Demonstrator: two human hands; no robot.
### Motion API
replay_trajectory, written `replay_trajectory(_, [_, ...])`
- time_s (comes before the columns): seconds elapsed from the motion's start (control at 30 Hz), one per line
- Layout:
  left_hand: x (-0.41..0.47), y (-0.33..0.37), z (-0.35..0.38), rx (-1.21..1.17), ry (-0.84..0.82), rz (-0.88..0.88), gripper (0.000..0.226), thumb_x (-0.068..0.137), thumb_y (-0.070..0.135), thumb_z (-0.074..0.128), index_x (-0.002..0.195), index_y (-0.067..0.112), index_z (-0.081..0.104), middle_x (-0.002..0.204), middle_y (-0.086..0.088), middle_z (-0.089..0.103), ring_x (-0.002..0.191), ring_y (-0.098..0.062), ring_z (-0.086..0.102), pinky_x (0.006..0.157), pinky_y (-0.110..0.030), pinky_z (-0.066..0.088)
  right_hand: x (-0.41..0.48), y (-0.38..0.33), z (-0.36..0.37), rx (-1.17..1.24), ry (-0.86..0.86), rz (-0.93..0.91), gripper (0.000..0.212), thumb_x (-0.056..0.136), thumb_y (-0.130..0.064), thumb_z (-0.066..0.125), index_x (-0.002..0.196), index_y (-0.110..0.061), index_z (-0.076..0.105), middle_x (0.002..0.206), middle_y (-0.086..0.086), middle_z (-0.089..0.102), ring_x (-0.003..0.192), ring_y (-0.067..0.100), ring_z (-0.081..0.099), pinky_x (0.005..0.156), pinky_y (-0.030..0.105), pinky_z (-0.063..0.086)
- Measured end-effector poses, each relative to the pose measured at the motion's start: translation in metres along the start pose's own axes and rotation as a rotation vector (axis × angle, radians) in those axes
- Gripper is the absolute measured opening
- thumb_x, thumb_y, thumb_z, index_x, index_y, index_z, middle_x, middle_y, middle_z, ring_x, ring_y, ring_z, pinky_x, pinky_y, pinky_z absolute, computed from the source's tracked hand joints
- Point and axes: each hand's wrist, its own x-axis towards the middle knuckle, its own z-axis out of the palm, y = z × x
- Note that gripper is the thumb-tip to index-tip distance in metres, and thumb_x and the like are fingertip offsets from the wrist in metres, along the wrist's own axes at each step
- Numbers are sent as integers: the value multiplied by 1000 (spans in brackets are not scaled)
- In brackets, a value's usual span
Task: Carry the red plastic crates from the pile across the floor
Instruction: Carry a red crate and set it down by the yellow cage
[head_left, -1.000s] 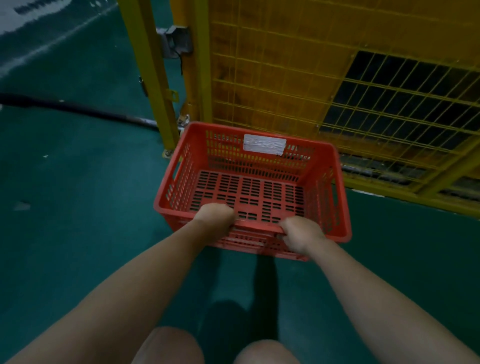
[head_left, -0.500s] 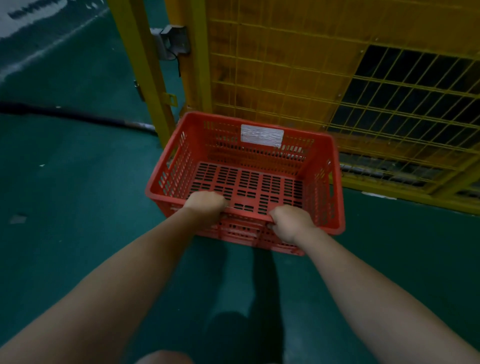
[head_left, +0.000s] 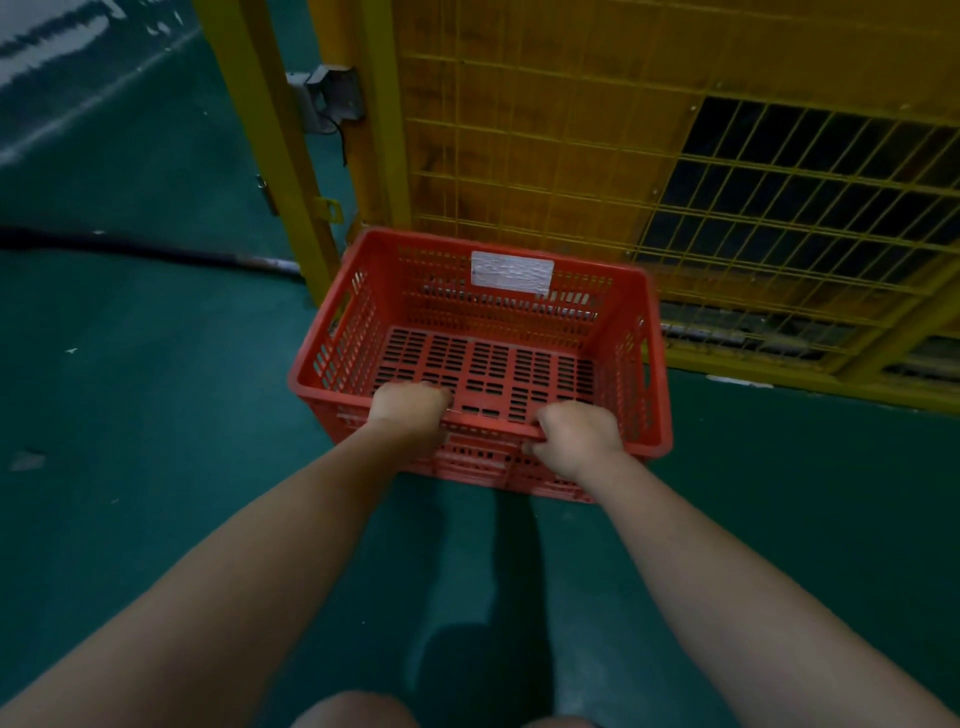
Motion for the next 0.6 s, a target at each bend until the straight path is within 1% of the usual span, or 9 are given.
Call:
replay_trajectory(0.1, [-17, 4, -18, -57, 4, 20, 47, 84, 40, 65, 126, 24, 52, 121, -2, 58, 112, -26, 57, 91, -34, 44, -16, 0, -19, 107, -15, 28, 48, 80, -53, 66, 123, -32, 59, 118, 2, 63, 113, 25, 57, 86, 33, 51])
replay_trajectory(0.17, [-37, 7, -38, -121, -18, 39, 51, 83, 42, 66, 130, 27, 51, 126, -1, 56, 115, -24, 56, 97, -34, 44, -35, 2, -45, 166, -45, 19, 58, 81, -50, 66, 135, -34, 51, 130, 2, 57, 124, 25, 48, 95, 35, 48])
replay_trajectory(0.23, [-63, 13, -71, -175, -40, 67, 51, 82, 41, 66, 130, 33, 51, 130, 3, 56, 117, -21, 56, 98, -32, 45, -63, 5, -82, 222, -72, 8, 59, 86, -45, 62, 141, -32, 46, 141, 1, 50, 131, 25, 42, 102, 35, 42])
replay_trajectory(0.33, [-106, 24, -142, -219, -85, 75, 44, 85, 38, 63, 128, 39, 54, 130, 7, 58, 118, -18, 57, 96, -31, 47, -114, 13, -146, 305, -101, 38, 54, 90, -39, 59, 141, -31, 46, 146, 2, 45, 133, 25, 41, 106, 34, 40])
replay_trajectory(0.43, [-148, 38, -226, -280, -98, 92, 45, 87, 33, 59, 131, 36, 52, 130, 9, 58, 117, -17, 56, 94, -32, 49, -171, 20, -217, 375, -105, 80, 51, 89, -37, 61, 139, -32, 50, 143, 2, 48, 130, 24, 45, 105, 34, 41])
replay_trajectory(0.6, [-221, 62, -368, -302, -121, 182, 50, 88, 35, 59, 136, 35, 46, 135, 6, 52, 119, -16, 54, 97, -35, 47, -274, 25, -343, 453, -84, 155, 42, 91, -36, 59, 132, -33, 56, 139, -2, 51, 129, 20, 46, 104, 35, 43])
